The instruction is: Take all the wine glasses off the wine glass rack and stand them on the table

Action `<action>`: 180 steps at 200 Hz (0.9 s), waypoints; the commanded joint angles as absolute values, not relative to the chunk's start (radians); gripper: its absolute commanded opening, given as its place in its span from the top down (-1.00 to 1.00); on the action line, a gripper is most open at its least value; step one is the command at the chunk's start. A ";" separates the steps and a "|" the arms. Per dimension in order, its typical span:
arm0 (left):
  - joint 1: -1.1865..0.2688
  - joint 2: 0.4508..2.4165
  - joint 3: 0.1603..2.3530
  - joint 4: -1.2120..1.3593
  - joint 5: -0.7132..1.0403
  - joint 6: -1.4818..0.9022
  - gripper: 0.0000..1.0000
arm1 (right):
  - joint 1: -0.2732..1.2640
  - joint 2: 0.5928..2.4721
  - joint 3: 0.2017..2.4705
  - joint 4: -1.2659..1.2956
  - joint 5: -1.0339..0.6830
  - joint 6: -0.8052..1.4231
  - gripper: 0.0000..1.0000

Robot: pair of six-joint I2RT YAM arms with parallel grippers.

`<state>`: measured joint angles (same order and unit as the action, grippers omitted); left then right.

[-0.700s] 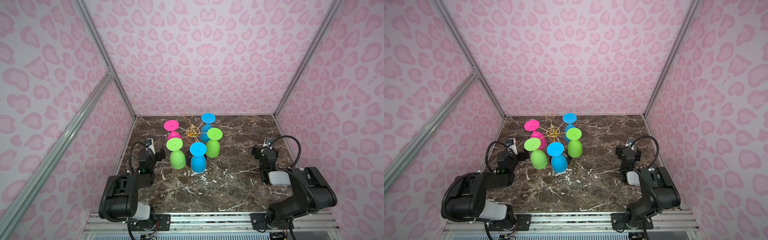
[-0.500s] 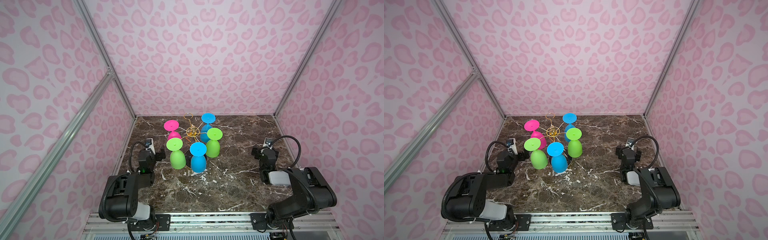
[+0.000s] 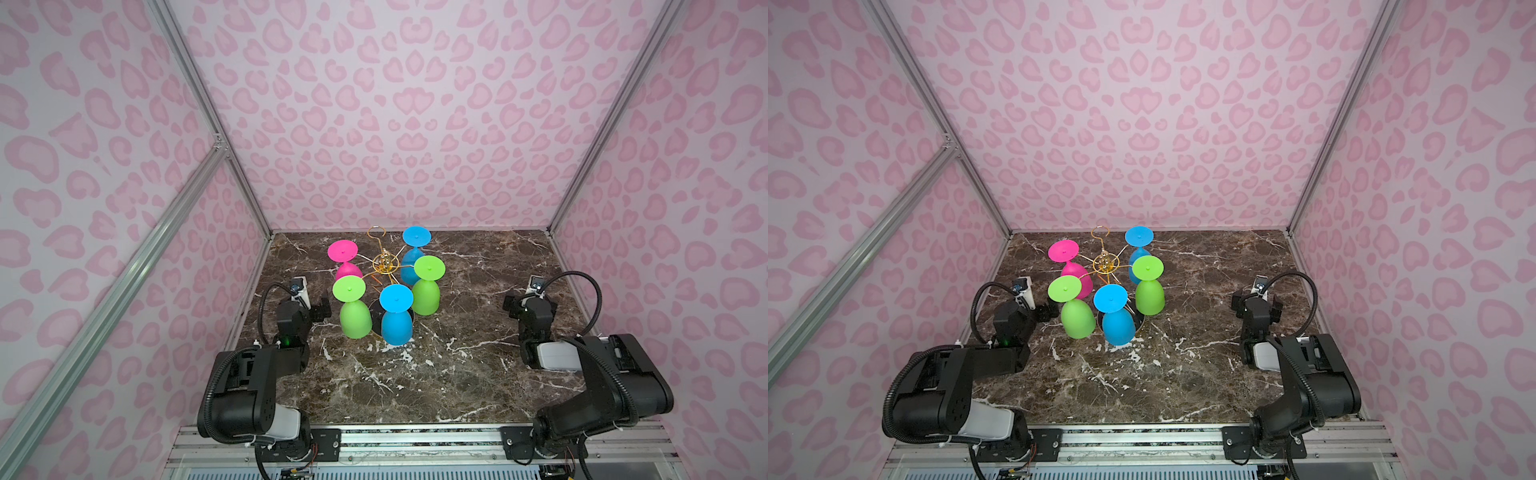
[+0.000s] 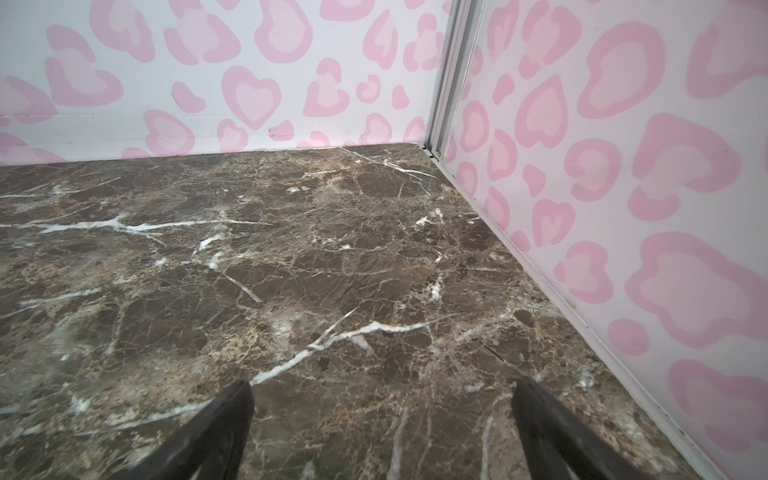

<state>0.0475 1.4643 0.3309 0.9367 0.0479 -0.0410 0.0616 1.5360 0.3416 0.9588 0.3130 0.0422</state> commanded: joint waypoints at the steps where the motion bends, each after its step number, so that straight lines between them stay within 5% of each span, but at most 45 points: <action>1: 0.048 1.468 0.342 0.946 0.045 -0.037 -0.94 | 0.062 1.539 0.339 0.971 0.316 0.047 -0.98; 60: 0.048 1.431 0.383 0.860 0.006 -0.057 -0.99 | 0.073 1.513 0.334 1.004 0.298 0.011 -0.98; 102: 0.056 1.219 0.458 0.582 -0.131 -0.156 -0.95 | 0.127 1.283 0.674 0.250 0.431 0.243 -0.98; 129: 0.065 1.067 0.446 0.501 -0.200 -0.250 -0.93 | 0.070 1.172 0.773 0.104 0.100 0.393 -0.97; 180: 0.118 0.938 0.536 0.356 -0.187 -0.374 -0.93 | 0.052 1.132 0.899 -0.003 -0.306 0.508 -0.50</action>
<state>0.0967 0.9775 0.5171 0.4171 -0.1665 -0.2726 0.0521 1.1221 0.8280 0.1268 -0.0395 0.4133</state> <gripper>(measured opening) 0.967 0.776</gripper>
